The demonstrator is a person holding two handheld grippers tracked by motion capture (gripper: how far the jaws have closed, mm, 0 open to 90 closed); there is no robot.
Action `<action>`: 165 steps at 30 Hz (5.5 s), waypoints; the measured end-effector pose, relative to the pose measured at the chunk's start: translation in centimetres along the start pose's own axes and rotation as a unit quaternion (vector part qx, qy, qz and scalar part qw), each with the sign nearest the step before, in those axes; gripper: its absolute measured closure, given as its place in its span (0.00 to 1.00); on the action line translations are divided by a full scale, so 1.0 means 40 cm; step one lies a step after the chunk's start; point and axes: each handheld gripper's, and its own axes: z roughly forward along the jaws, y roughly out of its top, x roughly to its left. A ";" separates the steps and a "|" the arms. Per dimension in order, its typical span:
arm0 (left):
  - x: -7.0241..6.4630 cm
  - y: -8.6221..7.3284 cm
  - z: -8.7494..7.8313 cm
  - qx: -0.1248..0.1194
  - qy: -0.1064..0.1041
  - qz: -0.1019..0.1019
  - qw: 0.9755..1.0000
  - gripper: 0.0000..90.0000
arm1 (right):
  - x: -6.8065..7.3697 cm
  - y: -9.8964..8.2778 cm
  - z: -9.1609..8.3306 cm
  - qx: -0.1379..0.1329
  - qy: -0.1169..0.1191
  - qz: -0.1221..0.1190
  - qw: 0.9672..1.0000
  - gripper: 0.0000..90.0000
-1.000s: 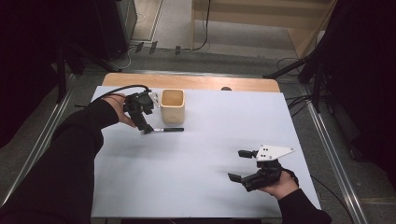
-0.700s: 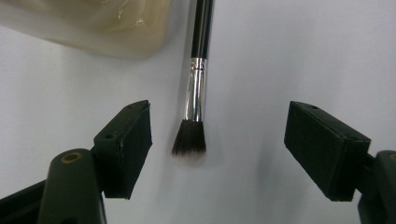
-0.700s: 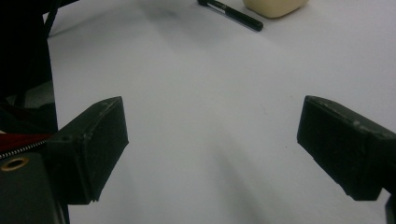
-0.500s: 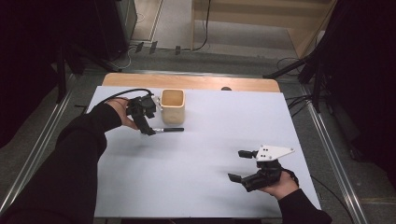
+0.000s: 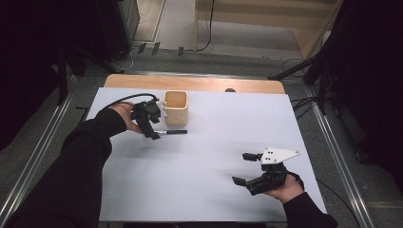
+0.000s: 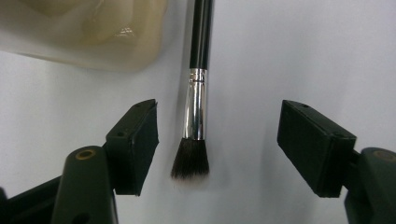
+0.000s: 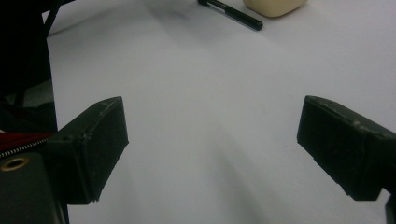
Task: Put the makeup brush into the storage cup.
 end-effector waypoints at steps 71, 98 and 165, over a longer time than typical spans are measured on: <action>-0.018 0.018 0.083 0.052 0.029 0.047 0.997 0.85 | 0.003 0.000 0.003 0.006 0.000 -0.006 1.000 0.10; -0.028 0.004 0.030 0.025 0.015 0.020 0.999 0.86 | 0.002 0.001 0.003 0.006 0.001 -0.003 1.000 0.10; -0.229 -0.038 -0.063 -0.148 -0.048 -0.080 0.985 0.86 | -0.005 0.024 0.009 -0.010 0.010 0.024 1.000 0.19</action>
